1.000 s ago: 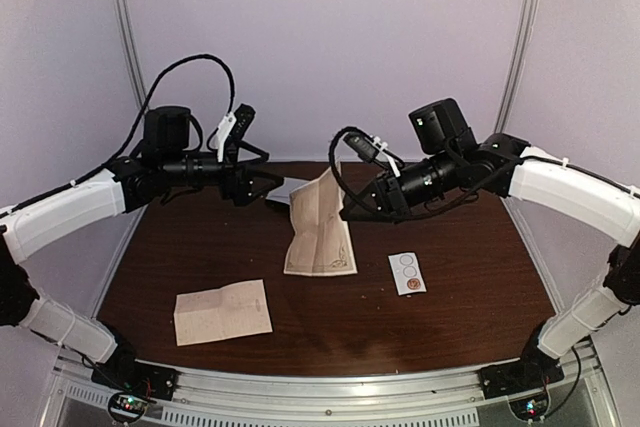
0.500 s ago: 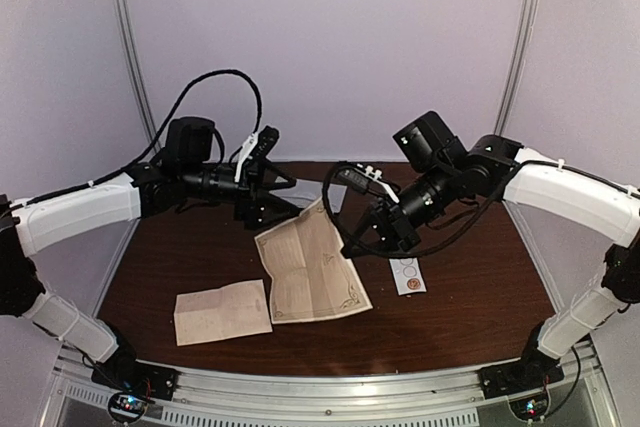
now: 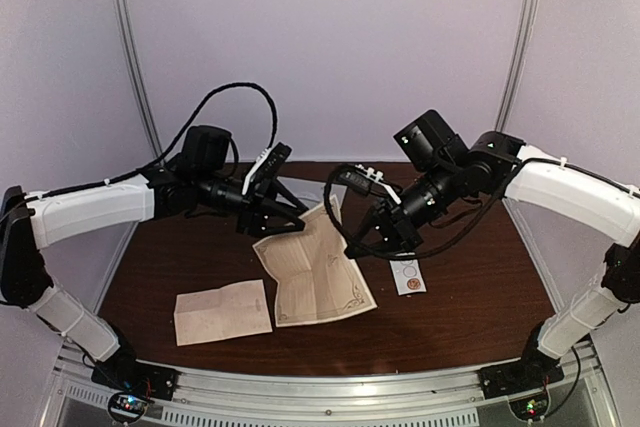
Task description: Place the letter into the envelope and seal it
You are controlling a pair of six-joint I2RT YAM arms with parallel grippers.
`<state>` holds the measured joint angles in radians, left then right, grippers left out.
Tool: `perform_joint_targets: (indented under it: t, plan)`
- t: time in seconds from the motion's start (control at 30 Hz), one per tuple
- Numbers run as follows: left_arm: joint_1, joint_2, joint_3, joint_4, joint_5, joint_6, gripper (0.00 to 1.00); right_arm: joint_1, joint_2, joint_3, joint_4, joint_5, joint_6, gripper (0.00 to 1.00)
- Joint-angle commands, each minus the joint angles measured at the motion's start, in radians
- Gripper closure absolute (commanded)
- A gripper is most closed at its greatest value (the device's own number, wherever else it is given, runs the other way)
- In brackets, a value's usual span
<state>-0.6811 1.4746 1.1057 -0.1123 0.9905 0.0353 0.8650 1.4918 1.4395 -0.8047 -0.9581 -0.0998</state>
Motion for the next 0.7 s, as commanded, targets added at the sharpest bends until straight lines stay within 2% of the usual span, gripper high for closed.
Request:
perform_joint_targets:
  t: [0.0, 0.1, 0.23, 0.53, 0.67]
  plan:
    - [-0.006, 0.015, 0.037, -0.010, 0.034, 0.019, 0.55, 0.005, -0.012, 0.036, -0.019, 0.047, -0.014, 1.00]
    - [-0.006, 0.015, 0.040, -0.013, 0.020, 0.018, 0.67, 0.005, -0.020, 0.036, -0.019, 0.078, -0.011, 1.00]
    - [-0.005, 0.018, 0.042, -0.016, 0.002, 0.018, 0.71, -0.001, -0.025, 0.037, -0.029, 0.121, -0.008, 1.00]
    - [-0.006, 0.041, 0.043, -0.020, -0.027, 0.015, 0.62, -0.003, -0.038, 0.040, -0.006, 0.093, -0.003, 1.00]
    - [-0.008, 0.051, 0.045, -0.021, -0.027, 0.015, 0.52, -0.003, -0.044, 0.028, 0.005, 0.066, -0.007, 1.00]
